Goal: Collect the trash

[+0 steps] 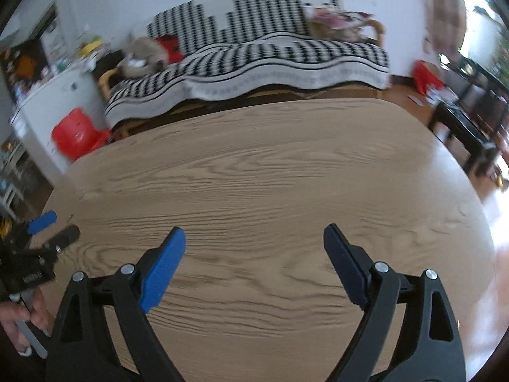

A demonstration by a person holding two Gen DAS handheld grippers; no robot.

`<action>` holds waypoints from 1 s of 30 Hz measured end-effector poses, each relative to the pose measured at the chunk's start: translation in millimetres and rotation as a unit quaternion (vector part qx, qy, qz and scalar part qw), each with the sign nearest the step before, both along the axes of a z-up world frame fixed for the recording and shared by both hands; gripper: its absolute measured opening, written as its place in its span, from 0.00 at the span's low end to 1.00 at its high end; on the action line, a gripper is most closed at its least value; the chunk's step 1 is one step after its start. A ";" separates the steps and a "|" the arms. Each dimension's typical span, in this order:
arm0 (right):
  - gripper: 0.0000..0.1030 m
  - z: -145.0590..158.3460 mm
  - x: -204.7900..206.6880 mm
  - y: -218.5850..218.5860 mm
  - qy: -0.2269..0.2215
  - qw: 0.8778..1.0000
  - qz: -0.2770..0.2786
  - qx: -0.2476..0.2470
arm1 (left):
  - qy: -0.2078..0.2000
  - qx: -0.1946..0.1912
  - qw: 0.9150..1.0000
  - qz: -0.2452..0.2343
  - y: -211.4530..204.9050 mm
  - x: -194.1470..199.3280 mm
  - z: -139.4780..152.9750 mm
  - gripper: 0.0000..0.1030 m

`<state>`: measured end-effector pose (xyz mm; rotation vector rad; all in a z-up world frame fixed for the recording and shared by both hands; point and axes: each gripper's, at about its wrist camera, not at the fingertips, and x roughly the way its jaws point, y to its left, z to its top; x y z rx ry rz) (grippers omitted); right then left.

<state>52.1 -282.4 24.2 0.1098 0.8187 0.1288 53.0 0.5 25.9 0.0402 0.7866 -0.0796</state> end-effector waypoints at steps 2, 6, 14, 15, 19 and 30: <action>0.84 -2.8 8.1 25.0 0.001 1.000 0.017 -0.005 | 0.001 -0.003 1.000 0.020 20.6 1.7 -0.5 0.92; 0.84 -8.9 20.0 62.3 0.003 0.999 0.034 -0.008 | 0.007 -0.005 0.999 0.042 51.1 4.8 -5.2 0.92; 0.85 -20.0 31.4 86.2 0.007 0.999 0.039 -0.014 | 0.011 -0.002 0.999 0.040 55.6 10.8 -8.9 0.92; 0.85 -20.5 32.9 86.7 0.007 0.999 0.038 -0.013 | 0.011 -0.001 0.999 0.039 54.3 11.3 -9.8 0.92; 0.85 -20.5 31.9 83.7 0.008 0.999 0.036 -0.011 | 0.012 0.003 0.999 0.036 52.0 12.6 -11.8 0.92; 0.87 -16.2 29.1 81.0 0.005 0.999 0.034 -0.013 | 0.013 0.004 0.999 0.033 47.1 9.6 -11.9 0.92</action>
